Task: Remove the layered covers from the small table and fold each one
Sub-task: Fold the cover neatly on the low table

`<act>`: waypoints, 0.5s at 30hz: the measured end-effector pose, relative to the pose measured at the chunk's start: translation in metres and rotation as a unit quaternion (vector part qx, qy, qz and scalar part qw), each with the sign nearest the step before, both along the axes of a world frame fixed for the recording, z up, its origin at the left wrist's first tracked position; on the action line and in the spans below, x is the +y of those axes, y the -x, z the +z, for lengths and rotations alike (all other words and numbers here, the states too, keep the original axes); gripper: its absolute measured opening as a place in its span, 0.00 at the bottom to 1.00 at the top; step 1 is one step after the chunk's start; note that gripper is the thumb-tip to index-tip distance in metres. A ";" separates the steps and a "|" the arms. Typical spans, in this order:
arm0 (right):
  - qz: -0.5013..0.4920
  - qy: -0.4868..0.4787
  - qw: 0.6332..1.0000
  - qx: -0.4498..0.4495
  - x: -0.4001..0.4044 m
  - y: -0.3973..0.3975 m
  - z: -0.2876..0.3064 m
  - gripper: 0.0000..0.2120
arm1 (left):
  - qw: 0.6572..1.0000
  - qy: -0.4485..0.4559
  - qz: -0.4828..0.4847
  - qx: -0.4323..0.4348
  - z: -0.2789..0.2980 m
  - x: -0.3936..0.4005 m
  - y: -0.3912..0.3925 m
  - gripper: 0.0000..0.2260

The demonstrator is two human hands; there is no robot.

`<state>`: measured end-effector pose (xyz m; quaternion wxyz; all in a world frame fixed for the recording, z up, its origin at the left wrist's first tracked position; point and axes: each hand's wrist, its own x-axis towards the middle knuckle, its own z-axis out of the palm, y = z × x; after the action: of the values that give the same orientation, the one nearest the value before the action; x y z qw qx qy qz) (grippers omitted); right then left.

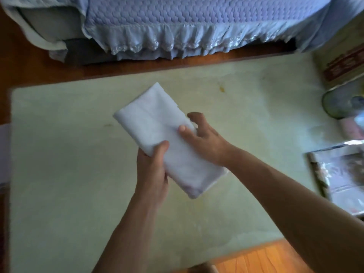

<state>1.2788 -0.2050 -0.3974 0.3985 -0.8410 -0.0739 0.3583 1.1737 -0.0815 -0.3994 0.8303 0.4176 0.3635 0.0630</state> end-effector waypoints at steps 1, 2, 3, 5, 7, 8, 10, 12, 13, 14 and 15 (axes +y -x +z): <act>-0.052 -0.065 0.993 0.077 -0.016 0.020 0.012 0.37 | 0.999 -0.021 -0.031 0.031 0.010 -0.003 0.008 0.18; -0.105 -0.108 0.980 0.127 -0.031 0.041 0.015 0.35 | 0.994 -0.048 -0.061 0.072 0.019 -0.007 0.012 0.14; -0.154 -0.116 0.970 0.150 -0.044 0.063 0.017 0.29 | 0.987 -0.070 -0.093 0.113 0.023 -0.014 0.014 0.12; -0.243 -0.057 0.961 0.121 -0.063 0.097 0.016 0.25 | 0.968 -0.078 -0.172 0.163 0.024 -0.034 0.018 0.13; -0.302 0.003 0.949 0.087 -0.087 0.121 0.011 0.25 | 0.956 -0.049 -0.233 0.173 0.024 -0.063 0.029 0.20; -0.332 0.019 0.940 0.079 -0.101 0.128 0.009 0.23 | 0.948 -0.033 -0.263 0.178 0.023 -0.080 0.039 0.24; -0.380 0.060 0.921 0.067 -0.137 0.139 0.010 0.19 | 0.925 0.021 -0.326 0.195 0.023 -0.117 0.069 0.29; -0.415 0.107 0.901 0.064 -0.177 0.143 0.013 0.21 | 0.897 0.117 -0.366 0.219 0.028 -0.154 0.093 0.27; -0.426 0.121 0.895 0.059 -0.196 0.143 0.015 0.23 | 0.889 0.145 -0.372 0.226 0.030 -0.170 0.098 0.27; -0.429 0.131 0.892 0.057 -0.214 0.142 0.016 0.24 | 0.885 0.148 -0.378 0.228 0.031 -0.186 0.100 0.27; -0.429 0.135 0.891 0.061 -0.231 0.141 0.014 0.25 | 0.884 0.141 -0.384 0.227 0.030 -0.202 0.097 0.28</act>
<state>1.1381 -0.4363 -0.3837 0.3993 -0.8135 0.3673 0.2096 1.0767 -0.2830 -0.3695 0.7349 0.4054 0.3584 -0.4088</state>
